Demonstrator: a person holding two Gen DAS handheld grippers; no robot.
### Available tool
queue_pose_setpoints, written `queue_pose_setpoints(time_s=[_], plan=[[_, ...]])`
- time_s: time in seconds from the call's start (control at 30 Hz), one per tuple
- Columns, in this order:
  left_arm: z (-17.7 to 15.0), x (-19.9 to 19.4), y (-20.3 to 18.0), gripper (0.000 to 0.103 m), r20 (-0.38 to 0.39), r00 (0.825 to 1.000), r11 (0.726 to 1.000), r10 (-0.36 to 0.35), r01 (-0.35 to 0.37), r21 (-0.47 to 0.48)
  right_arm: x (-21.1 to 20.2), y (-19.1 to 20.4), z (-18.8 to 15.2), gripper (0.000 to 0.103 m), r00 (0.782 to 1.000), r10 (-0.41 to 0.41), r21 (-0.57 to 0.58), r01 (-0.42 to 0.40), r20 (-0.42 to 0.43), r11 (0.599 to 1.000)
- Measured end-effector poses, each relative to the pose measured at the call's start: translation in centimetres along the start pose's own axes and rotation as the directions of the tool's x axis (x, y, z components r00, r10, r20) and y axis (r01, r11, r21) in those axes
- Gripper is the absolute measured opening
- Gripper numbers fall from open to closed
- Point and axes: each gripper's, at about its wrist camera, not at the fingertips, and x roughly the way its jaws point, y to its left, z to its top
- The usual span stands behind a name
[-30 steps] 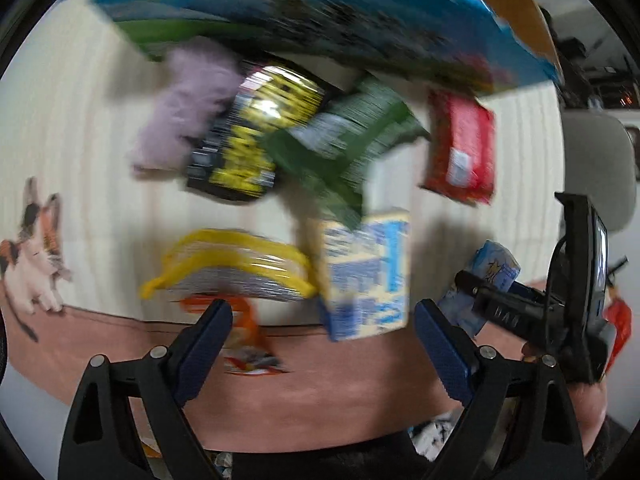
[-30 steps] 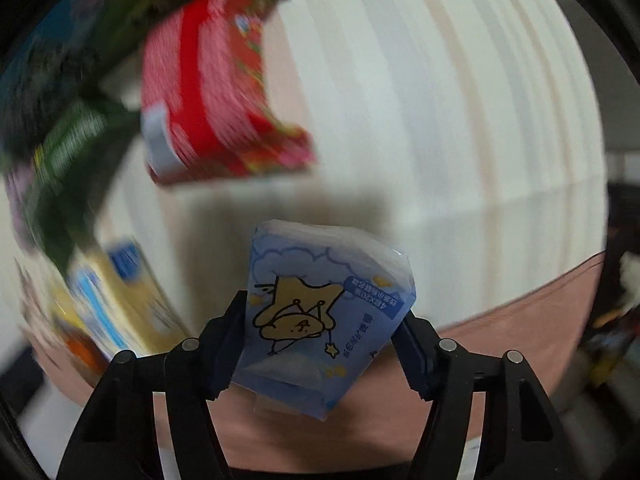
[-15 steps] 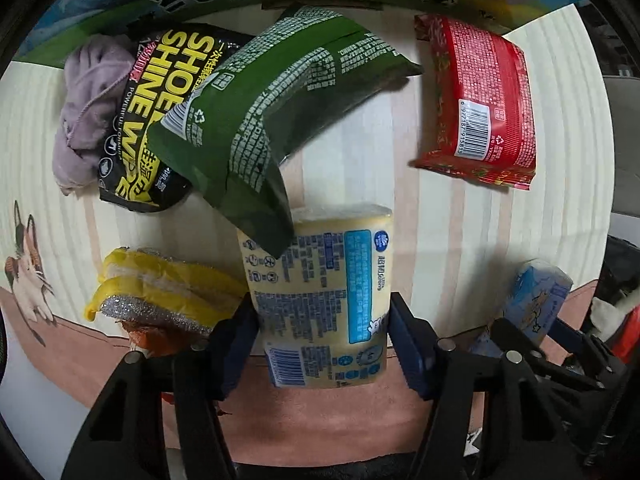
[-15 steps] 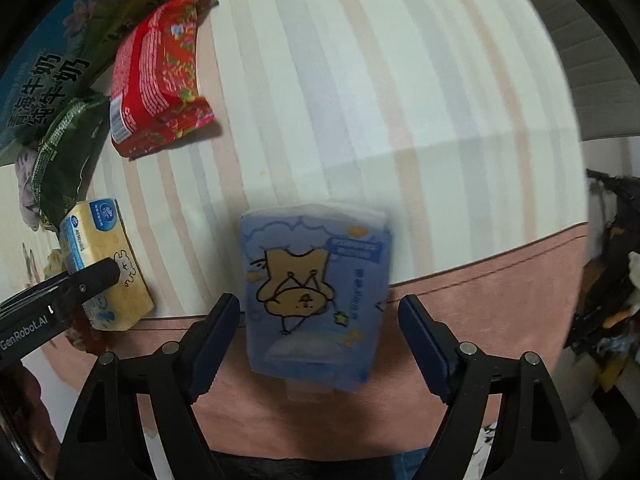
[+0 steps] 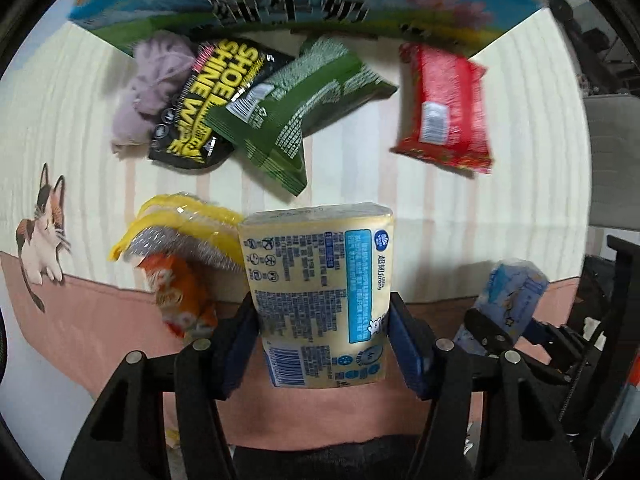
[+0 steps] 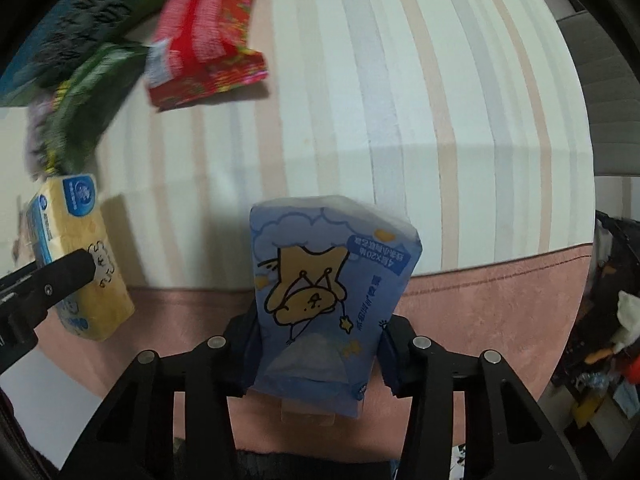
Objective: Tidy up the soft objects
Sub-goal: 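Carry both items into the cardboard box and open both grippers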
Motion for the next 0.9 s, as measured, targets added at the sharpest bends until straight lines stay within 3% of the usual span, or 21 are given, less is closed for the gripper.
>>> queue_pose_setpoints(time_s=[0.2, 0.33, 0.43, 0.6, 0.7, 0.8, 0.9], plan=[[-2.1, -6.3, 1.2, 0.059, 0.072, 0.99, 0.992, -0.121, 0.123, -0.021, -4.7, -0.4, -1.8, 0.049, 0.99, 0.139, -0.051, -0.137, 0.038, 0.989], [0.9, -12.2, 0.4, 0.059, 0.15, 0.973, 0.984, -0.178, 0.179, 0.009, -9.8, 0.6, -0.3, 0.049, 0.974, 0.202, -0.102, -0.193, 0.098, 0.976], [5.4, -16.3, 0.0, 0.059, 0.197, 0.96, 0.979, -0.202, 0.196, 0.045, -15.6, 0.7, 4.5, 0.049, 0.958, 0.24, -0.154, -0.216, 0.16, 0.964], [14.6, -19.2, 0.2, 0.059, 0.254, 0.954, 0.987, -0.161, 0.149, 0.067, -23.2, 3.2, 12.9, 0.049, 0.932, 0.27, -0.216, -0.22, 0.242, 0.951], [20.1, -18.1, 1.0, 0.059, 0.232, 0.961, 0.988, -0.153, 0.14, 0.072, -24.1, 5.2, 17.3, 0.049, 0.933, 0.265, -0.216, -0.214, 0.244, 0.953], [25.1, -16.4, 1.2, 0.059, 0.202, 0.972, 0.99, -0.122, 0.105, 0.093, -21.9, 7.9, 23.1, 0.049, 0.945, 0.244, -0.214, -0.198, 0.218, 0.957], [29.6, -13.4, 1.4, 0.059, 0.121, 0.98, 0.985, -0.156, 0.145, 0.093, -20.4, 10.0, 28.0, 0.049, 0.96, 0.192, -0.222, -0.147, 0.202, 0.964]])
